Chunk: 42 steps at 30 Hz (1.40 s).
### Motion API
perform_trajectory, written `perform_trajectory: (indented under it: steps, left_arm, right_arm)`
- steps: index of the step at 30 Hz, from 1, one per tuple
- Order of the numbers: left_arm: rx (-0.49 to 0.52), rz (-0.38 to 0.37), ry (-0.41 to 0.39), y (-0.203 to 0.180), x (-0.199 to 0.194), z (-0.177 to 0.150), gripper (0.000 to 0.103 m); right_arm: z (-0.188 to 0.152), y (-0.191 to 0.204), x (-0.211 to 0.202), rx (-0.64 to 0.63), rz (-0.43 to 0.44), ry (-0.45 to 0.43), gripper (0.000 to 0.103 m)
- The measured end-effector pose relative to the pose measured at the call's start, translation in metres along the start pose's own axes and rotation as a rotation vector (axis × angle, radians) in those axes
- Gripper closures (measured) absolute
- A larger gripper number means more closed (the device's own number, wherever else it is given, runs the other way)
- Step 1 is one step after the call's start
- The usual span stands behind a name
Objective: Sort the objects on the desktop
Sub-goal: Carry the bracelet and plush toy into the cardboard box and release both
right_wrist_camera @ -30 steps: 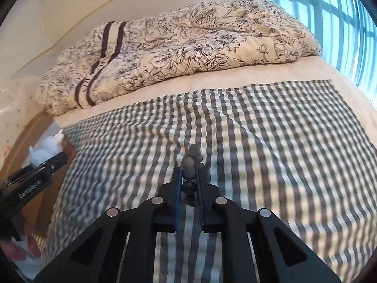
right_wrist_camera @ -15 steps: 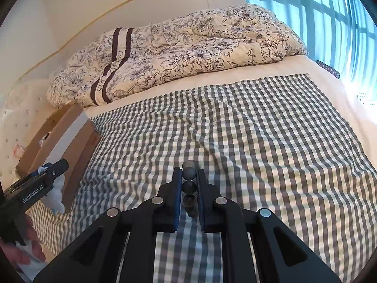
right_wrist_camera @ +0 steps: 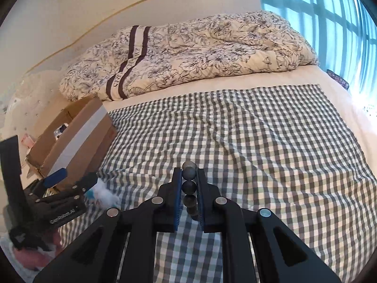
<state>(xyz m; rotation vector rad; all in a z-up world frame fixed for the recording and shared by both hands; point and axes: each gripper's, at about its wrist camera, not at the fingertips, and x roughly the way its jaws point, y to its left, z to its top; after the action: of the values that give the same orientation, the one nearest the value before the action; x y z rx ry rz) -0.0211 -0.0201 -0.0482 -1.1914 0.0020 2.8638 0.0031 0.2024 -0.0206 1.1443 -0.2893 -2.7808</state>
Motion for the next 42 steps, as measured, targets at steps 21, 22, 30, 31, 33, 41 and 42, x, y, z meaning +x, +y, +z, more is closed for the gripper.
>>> perform_trajectory:
  steps: [21,22,30,31,33,41,42]
  left_arm:
    - [-0.154,0.068,0.206,0.043,0.089,-0.041,0.027]
    - [-0.156,0.077,0.202,0.044,0.087,-0.040,0.045]
    - [-0.169,0.084,0.164,0.054,0.070,-0.036,0.068]
    - [-0.168,0.079,0.145,0.053,0.065,-0.035,0.068]
    - [-0.156,0.074,0.113,0.047,0.056,-0.032,0.068]
    - [-0.097,0.035,-0.001,0.023,0.007,-0.003,0.068]
    - [-0.093,0.028,-0.012,0.023,0.001,0.001,0.068]
  right_arm:
    - [-0.013,-0.007,0.034,0.016,0.036,0.075,0.092]
    - [-0.013,-0.008,0.034,0.015,0.034,0.076,0.092]
    - [-0.014,0.000,0.030,0.010,0.039,0.073,0.092]
    - [-0.014,0.001,0.029,0.008,0.041,0.072,0.092]
    - [-0.015,0.004,0.027,0.005,0.042,0.071,0.092]
    - [-0.010,0.021,0.011,-0.023,0.057,0.048,0.092]
    - [-0.009,0.025,0.008,-0.029,0.058,0.044,0.092]
